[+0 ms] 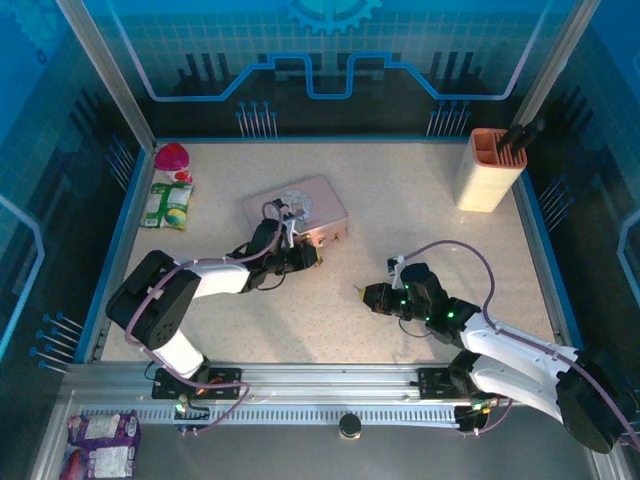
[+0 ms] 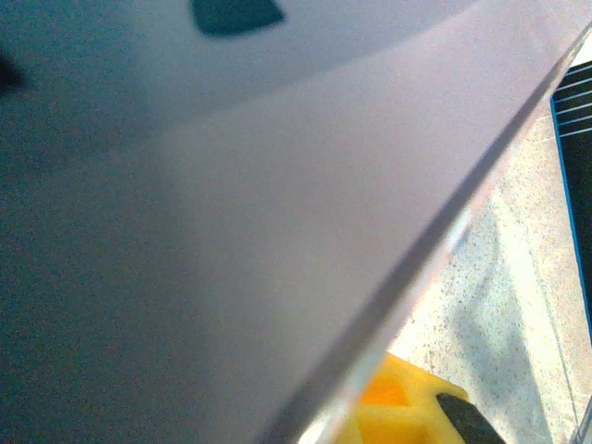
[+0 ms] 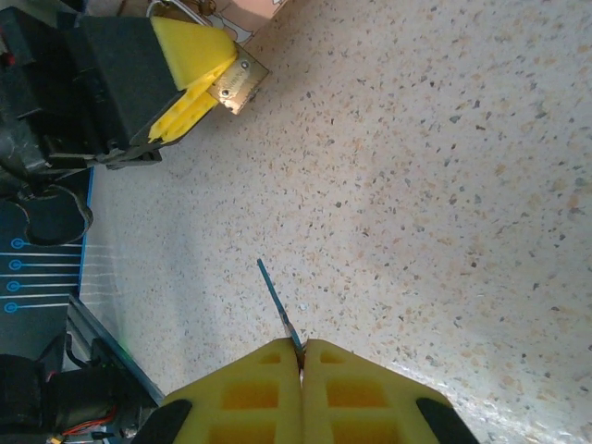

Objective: Unlock a padlock with a key

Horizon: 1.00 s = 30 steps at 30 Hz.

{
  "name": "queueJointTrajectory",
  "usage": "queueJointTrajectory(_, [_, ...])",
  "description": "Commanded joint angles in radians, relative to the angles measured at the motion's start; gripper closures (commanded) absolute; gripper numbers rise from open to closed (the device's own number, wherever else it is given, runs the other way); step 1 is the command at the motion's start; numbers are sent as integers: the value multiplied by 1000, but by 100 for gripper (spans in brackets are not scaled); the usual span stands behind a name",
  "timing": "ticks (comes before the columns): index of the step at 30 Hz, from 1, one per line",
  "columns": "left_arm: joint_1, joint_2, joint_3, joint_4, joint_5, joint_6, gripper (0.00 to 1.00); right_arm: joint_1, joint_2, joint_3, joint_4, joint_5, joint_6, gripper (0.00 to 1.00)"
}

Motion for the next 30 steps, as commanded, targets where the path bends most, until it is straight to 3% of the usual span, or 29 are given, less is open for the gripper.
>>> queueJointTrajectory(1, [-21, -34, -11, 80, 53, 57, 98, -5, 6, 2, 48, -18, 22, 100])
queueJointTrajectory(9, [-38, -15, -58, 62, 69, 189, 95, 2, -63, -3, -12, 16, 17, 100])
queueJointTrajectory(15, [-38, -12, -114, 109, 41, 230, 81, 2, -92, 7, -56, 31, 17, 100])
queueJointTrajectory(22, [-38, -48, -250, 341, -49, 174, 62, -1, -131, 14, -105, 41, 9, 100])
queueJointTrajectory(30, [-39, -31, -292, 425, -101, 115, 54, -1, -126, 21, -103, 35, 9, 100])
